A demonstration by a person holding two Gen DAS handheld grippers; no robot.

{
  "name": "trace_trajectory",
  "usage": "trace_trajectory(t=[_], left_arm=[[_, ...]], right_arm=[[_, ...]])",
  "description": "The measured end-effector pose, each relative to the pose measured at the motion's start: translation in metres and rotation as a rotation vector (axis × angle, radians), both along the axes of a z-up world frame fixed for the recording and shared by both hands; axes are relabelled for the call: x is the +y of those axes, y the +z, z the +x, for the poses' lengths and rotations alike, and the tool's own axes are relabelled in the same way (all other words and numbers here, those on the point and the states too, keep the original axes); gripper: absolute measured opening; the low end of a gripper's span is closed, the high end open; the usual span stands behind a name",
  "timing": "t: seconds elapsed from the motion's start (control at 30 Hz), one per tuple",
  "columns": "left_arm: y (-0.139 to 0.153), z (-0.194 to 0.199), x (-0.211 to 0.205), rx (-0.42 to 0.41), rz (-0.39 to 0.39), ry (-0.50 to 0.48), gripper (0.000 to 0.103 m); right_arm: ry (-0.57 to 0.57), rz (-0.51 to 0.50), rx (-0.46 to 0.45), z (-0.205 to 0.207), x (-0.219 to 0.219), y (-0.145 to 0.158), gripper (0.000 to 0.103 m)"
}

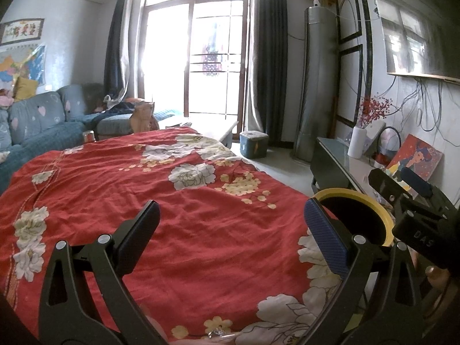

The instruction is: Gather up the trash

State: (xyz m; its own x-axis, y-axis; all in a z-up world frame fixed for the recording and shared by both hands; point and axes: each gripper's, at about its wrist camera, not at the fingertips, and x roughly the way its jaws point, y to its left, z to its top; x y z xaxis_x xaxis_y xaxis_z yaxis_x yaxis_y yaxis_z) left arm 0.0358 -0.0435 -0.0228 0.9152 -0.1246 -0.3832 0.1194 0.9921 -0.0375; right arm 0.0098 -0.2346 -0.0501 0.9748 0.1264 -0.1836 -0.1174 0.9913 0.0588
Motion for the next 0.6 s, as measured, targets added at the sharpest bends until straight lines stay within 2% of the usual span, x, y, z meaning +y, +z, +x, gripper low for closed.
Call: trace_trajectory(t=[0.6], left_arm=[[0.0011, -0.0003, -0.0002, -0.002, -0.001, 0.001, 0.092]], right_arm=[[0.001, 0.001, 0.011, -0.0003, -0.0037, -0.0068, 0.097]])
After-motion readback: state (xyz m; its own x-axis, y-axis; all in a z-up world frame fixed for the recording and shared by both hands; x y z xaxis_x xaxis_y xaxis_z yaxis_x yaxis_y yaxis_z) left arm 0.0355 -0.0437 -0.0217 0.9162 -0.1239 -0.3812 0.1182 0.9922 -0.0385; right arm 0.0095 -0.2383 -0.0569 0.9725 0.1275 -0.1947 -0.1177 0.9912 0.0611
